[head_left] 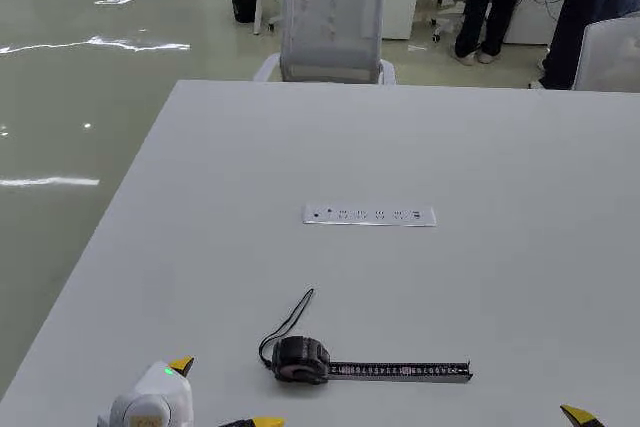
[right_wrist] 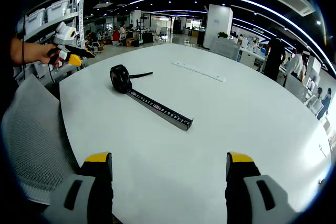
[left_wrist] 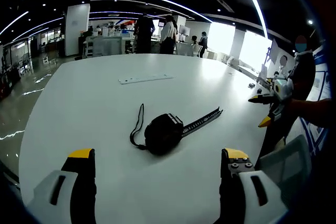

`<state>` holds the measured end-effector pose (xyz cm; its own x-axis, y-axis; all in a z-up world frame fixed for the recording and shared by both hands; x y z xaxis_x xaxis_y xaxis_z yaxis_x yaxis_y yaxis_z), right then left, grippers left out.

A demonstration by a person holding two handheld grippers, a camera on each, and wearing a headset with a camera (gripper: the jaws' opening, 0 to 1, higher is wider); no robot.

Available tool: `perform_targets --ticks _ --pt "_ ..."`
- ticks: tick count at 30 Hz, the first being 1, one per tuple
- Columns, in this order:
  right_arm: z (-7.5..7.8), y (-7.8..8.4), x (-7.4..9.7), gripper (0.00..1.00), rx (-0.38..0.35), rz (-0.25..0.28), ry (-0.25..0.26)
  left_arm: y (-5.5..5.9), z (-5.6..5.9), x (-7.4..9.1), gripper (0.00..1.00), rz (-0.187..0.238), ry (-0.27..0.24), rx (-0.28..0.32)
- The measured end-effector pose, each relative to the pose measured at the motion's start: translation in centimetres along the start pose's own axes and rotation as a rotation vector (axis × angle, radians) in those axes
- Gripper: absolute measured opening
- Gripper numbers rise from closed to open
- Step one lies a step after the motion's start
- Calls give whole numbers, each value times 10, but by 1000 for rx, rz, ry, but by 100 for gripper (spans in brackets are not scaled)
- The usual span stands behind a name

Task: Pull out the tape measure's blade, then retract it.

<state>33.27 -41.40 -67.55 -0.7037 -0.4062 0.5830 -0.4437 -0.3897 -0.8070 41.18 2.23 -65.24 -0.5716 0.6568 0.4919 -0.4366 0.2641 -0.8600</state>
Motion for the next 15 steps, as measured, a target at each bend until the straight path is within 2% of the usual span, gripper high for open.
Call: perform_targets --ticks 6,15 --pt "6 -10 -13 90 40 -5 -46 -4 10 -15 99 -15 -20 7" --pt "16 -24 -25 90 89 -8 -59 -15 11 -28 99 -12 -41 -4"
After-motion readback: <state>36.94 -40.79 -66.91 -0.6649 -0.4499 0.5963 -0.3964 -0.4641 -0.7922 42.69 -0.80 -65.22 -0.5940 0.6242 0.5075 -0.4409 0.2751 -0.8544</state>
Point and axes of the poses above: the centre of the closed fingertips' face, and the gripper's own axes: x roughly backward along the fingers, z roughly to its right, y roughly out of its underside, the point moved 9 cm from there along x, roughly backward along the fingers, and after that the axes turned 4 degrees about z, right-handed, at the moved point
